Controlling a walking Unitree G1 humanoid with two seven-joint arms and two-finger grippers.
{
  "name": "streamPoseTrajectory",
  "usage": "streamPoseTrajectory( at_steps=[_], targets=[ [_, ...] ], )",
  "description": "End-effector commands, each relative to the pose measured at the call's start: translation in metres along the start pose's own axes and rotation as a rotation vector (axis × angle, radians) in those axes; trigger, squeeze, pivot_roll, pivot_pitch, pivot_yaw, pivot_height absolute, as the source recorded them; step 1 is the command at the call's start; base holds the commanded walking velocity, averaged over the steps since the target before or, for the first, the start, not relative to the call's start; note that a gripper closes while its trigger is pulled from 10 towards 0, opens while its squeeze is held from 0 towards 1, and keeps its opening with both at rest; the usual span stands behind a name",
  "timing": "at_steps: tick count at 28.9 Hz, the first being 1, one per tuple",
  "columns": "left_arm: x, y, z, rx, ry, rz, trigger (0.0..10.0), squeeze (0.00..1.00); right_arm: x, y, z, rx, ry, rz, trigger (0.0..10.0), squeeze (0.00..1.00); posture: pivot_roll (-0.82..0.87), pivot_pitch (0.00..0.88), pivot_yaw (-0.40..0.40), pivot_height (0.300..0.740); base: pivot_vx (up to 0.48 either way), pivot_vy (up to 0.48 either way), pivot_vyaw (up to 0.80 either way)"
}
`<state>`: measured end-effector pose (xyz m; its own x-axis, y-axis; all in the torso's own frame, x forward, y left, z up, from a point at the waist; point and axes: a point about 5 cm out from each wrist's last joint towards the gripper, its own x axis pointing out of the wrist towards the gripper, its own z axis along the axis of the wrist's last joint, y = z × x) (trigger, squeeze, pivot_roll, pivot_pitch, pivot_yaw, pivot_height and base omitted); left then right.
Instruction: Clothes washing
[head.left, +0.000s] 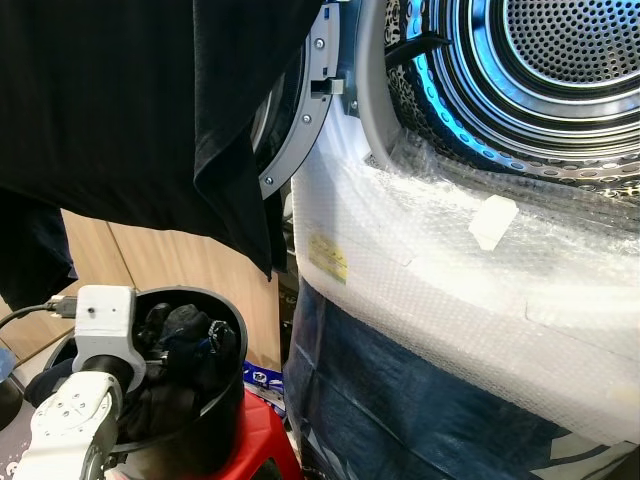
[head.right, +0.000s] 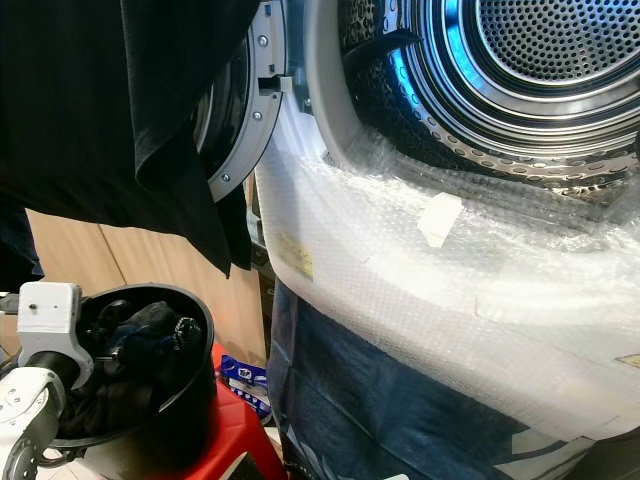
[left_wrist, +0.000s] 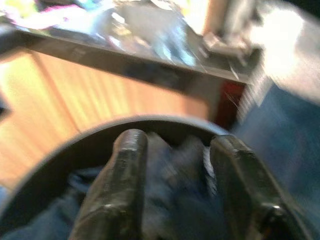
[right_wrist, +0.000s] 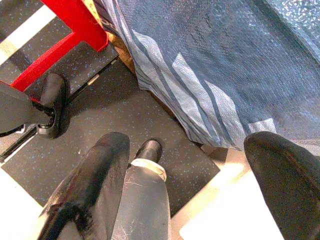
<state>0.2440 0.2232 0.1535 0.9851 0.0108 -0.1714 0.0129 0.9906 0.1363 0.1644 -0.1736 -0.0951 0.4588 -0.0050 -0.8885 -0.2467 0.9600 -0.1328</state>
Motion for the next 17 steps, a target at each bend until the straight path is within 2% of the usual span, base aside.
streamPoseTrajectory(
  at_steps=[1, 8, 17],
  targets=[
    [-0.002, -0.002, -0.009, 0.028, 0.06, -0.043, 10.0, 1.0, 0.0, 0.002, 0.003, -0.016, -0.006, 0.007, 10.0, 0.0, 0.15, 0.0, -0.002, 0.74, 0.0, 0.0, 0.0],
    [-0.01, 0.013, -0.014, 0.06, 0.115, 0.035, 10.0, 1.0, 0.0, 0.002, 0.002, -0.027, -0.006, 0.013, 10.0, 0.0, 0.15, 0.0, 0.001, 0.74, 0.0, 0.0, 0.0],
    [-0.01, 0.008, -0.021, 0.031, 0.161, 0.018, 10.0, 1.0, 0.0, 0.004, 0.002, -0.031, -0.004, 0.018, 10.0, 0.0, 0.16, 0.0, -0.003, 0.74, 0.0, 0.0, 0.0]
  ],
)
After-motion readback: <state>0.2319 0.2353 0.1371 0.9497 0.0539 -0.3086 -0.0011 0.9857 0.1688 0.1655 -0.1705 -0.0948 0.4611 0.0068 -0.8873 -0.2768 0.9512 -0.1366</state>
